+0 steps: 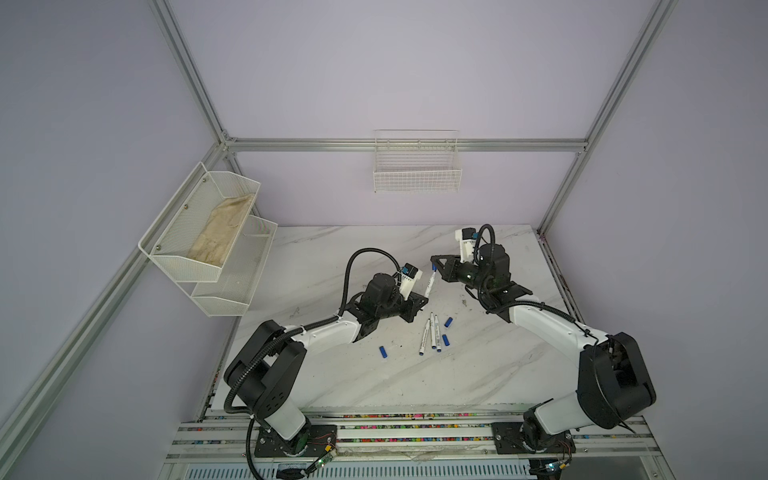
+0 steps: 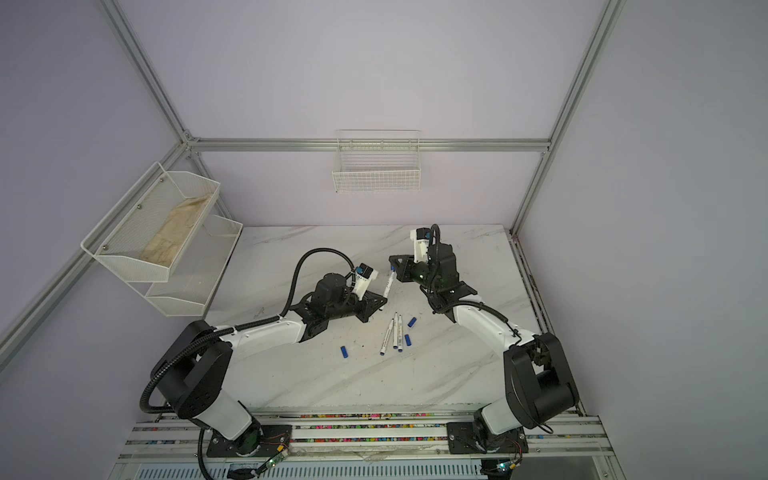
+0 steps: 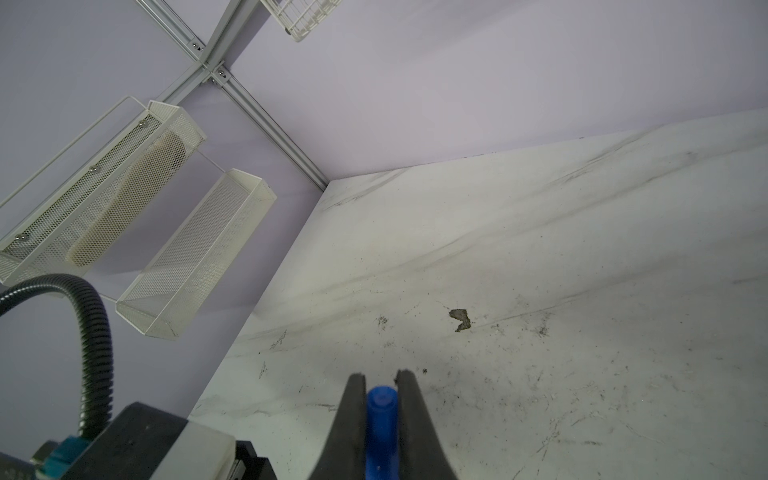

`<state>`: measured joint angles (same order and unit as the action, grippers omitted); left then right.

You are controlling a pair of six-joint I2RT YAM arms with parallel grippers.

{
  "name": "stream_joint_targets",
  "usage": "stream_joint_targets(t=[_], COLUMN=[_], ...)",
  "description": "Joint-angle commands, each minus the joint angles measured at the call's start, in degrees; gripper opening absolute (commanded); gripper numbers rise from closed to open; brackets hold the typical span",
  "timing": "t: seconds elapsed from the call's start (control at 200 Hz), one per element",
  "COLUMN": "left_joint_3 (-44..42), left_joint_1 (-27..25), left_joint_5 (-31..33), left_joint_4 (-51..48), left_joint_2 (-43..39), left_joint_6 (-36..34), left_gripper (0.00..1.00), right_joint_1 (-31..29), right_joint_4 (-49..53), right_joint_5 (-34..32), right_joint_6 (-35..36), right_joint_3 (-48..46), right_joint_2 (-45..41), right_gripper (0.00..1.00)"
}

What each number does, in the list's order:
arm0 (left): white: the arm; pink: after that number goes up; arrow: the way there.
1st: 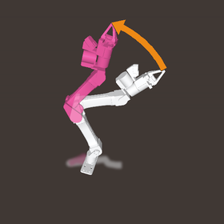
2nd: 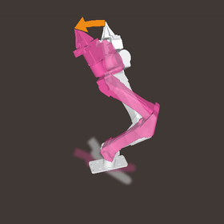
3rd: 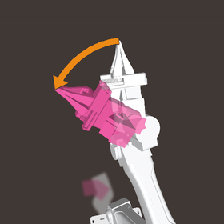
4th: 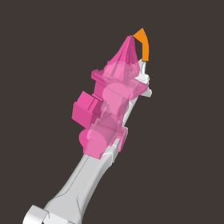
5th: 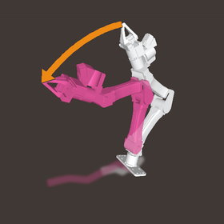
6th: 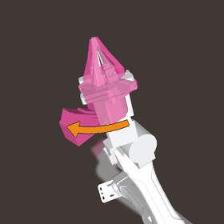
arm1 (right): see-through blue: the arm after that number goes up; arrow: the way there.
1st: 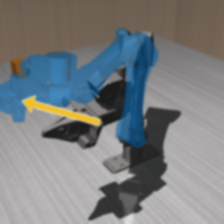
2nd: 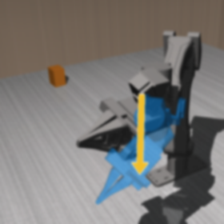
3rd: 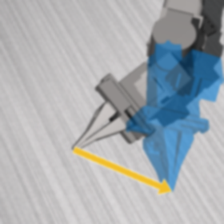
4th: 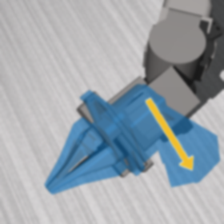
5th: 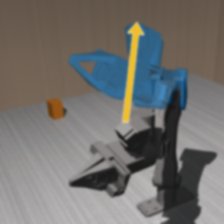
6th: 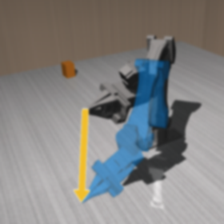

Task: Insert the pens into the pen caps
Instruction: 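Lower the blue cap with the right gripper onto the marker tip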

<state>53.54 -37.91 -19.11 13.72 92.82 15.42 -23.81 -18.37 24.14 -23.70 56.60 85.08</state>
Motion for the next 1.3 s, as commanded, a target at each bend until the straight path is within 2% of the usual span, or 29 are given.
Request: stream_joint_targets(t=[0.0, 0.56, 0.835, 1.295], left_joint_3=[0.3, -0.3, -0.1, 2.3], left_joint_1=[0.2, 0.2, 0.4, 2.1], left_joint_5=[-0.6, -1.3, -0.2, -2.4], left_joint_4=[2.3, 1.4, 1.3, 4.9], left_joint_2=[-1.1, -1.1, -0.8, 0.8], left_joint_6=[-1.1, -0.9, -0.3, 2.5], left_gripper=[0.0, 0.0, 0.0, 0.0], right_joint_1=[-0.5, -0.4, -0.4, -0.5], right_joint_4=[0.3, -0.6, -0.1, 0.0], right_joint_5=[-1.1, -0.5, -0.2, 1.6], right_joint_6=[0.5, -0.1, 0.6, 0.9], right_joint_3=[-0.7, 2.0, 0.6, -0.4], right_joint_2=[0.1, 2.3, 0.4, -0.8], right_gripper=[0.0, 0.0, 0.0, 0.0])
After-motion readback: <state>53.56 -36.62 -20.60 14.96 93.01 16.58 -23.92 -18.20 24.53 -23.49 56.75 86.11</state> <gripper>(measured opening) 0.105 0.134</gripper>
